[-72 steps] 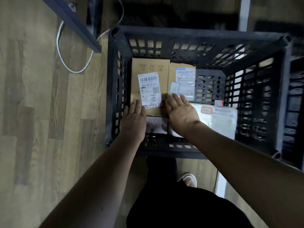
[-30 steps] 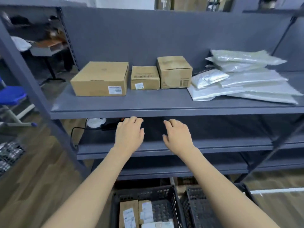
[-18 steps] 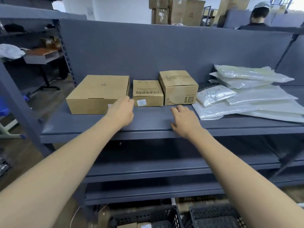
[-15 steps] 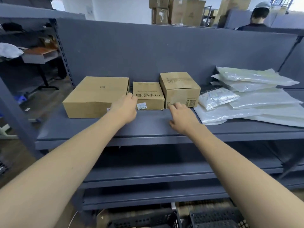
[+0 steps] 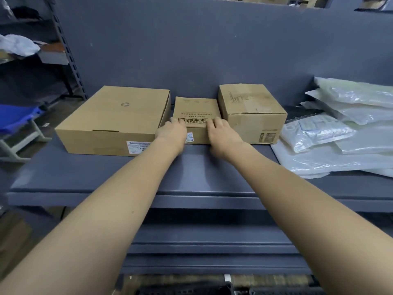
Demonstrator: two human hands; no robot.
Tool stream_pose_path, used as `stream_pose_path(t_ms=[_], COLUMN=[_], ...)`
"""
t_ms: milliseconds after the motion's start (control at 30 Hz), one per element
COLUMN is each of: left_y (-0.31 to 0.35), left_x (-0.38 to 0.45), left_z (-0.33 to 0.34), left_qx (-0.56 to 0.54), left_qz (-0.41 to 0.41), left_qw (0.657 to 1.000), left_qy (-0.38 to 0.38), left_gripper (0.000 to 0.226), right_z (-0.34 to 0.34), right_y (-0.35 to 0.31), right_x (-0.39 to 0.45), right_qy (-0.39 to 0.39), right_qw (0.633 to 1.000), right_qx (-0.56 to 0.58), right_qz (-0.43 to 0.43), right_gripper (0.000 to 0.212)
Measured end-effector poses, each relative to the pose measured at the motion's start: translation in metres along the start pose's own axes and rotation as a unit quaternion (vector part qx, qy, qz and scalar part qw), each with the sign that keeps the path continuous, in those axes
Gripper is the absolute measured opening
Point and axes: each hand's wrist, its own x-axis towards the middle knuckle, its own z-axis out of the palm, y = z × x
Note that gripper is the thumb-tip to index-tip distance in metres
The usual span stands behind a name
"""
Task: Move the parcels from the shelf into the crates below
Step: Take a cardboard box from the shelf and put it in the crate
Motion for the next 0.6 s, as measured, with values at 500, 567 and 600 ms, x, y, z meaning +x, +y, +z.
stream_pose_path(t_ms=[500,567,600], left_y=[0.018,0.021,0.023], left_x=[-0.059,-0.079,-0.091], left_z=[0.009,0.014,0.016], left_qx=[-0.174,-0.191,-0.203], left_qz=[-0.037,-0.032,-0.032], left_qw=[0.983,0.979,0.976], left_qy=[0.051,0.066,0.072], left_gripper=[0.046,0.049,0.050], right_z=[0.021,0.019,0.017], right_y=[-0.002,-0.008,-0.011], right_x=[-0.045,-0.067,-0.079], right_qy=[0.091,0.094,0.096], right_qw=[0.990,0.980,0.976], right_qx=[0.108,0.171,0.194], right_qz=[0.025,0.032,0.035], right_gripper=[0.054,0.051,0.050])
